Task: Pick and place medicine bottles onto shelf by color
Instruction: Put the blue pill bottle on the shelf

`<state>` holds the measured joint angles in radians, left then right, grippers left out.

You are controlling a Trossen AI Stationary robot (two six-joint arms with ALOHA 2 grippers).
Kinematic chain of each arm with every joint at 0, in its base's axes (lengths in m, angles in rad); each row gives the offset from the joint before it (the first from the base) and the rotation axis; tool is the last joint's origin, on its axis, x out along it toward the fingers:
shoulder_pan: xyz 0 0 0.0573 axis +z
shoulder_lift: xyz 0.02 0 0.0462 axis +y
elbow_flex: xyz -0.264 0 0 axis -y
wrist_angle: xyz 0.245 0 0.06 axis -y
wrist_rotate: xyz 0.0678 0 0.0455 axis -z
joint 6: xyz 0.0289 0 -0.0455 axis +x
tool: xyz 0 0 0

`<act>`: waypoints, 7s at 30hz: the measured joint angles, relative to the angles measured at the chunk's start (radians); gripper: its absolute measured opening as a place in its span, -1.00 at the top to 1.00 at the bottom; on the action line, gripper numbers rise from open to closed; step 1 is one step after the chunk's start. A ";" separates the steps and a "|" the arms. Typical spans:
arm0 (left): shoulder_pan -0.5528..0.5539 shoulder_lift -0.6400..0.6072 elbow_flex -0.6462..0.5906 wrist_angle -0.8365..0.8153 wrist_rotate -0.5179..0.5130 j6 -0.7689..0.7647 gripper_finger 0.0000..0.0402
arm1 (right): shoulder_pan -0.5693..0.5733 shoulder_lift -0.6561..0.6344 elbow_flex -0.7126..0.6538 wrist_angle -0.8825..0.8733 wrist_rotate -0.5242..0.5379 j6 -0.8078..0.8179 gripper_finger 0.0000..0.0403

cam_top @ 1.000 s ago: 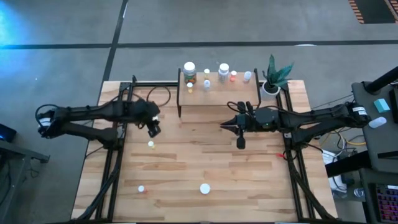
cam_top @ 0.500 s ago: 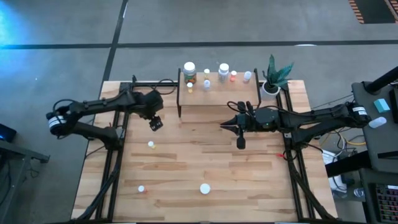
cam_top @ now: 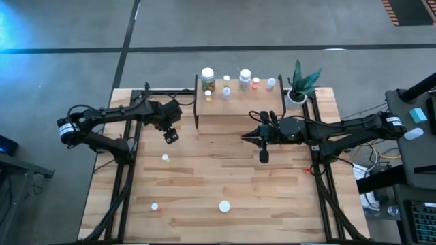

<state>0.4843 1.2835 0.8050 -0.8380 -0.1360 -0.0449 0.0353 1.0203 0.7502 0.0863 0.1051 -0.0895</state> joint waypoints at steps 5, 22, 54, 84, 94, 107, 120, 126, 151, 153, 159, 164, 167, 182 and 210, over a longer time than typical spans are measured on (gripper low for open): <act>0.000 0.006 -0.019 0.004 0.000 0.009 -0.03 | 0.000 0.000 0.000 0.000 0.000 0.000 0.87; 0.000 -0.008 -0.001 -0.021 0.031 0.082 0.53 | 0.000 0.001 0.000 0.000 0.000 0.002 0.87; -0.431 0.452 0.808 -0.119 0.148 0.160 0.54 | 0.098 -0.320 -0.121 -0.203 0.034 0.070 0.87; -0.433 0.767 0.879 0.050 0.091 0.286 0.44 | 0.098 -0.312 -0.122 -0.209 0.027 0.063 0.87; -0.433 0.781 0.872 0.055 0.091 0.279 0.44 | 0.098 -0.312 -0.122 -0.209 0.027 0.063 0.87; -0.433 0.774 0.881 0.051 0.092 0.276 0.17 | 0.098 -0.312 -0.122 -0.212 0.027 0.050 0.87; -0.440 0.572 0.830 0.072 0.106 0.278 -0.06 | 0.098 -0.301 -0.130 -0.250 0.027 0.035 0.87; -0.463 0.322 0.542 0.400 0.155 0.205 0.20 | 0.097 -0.187 -0.170 -0.196 0.030 0.060 0.74; -0.566 -0.305 -0.579 1.765 0.153 0.023 0.73 | 0.061 0.464 0.012 0.092 0.112 0.262 -0.32; -0.566 -0.307 -0.587 1.772 0.153 0.024 0.73 | 0.055 0.490 0.013 0.102 0.127 0.262 -0.29; -0.566 -0.300 -0.592 1.771 0.139 0.024 0.73 | 0.047 0.523 0.013 0.136 0.141 0.266 -0.20; -0.566 -0.296 -0.592 1.774 0.134 0.024 0.73 | 0.036 0.556 0.013 0.163 0.140 0.266 -0.10; -0.566 -0.298 -0.594 1.772 0.134 0.024 0.73 | 0.025 0.583 0.013 0.184 0.140 0.265 -0.05; -0.566 -0.296 -0.596 1.772 0.134 0.025 0.73 | 0.016 0.608 0.013 0.237 0.123 0.262 0.56; -0.566 -0.287 -0.597 1.772 0.127 0.025 0.73 | -0.469 0.334 0.321 -0.225 0.125 0.129 0.42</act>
<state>-0.0819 0.9962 0.2077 0.9337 -0.0086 -0.0200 -0.4342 1.3540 1.0714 -0.1391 0.2305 0.0395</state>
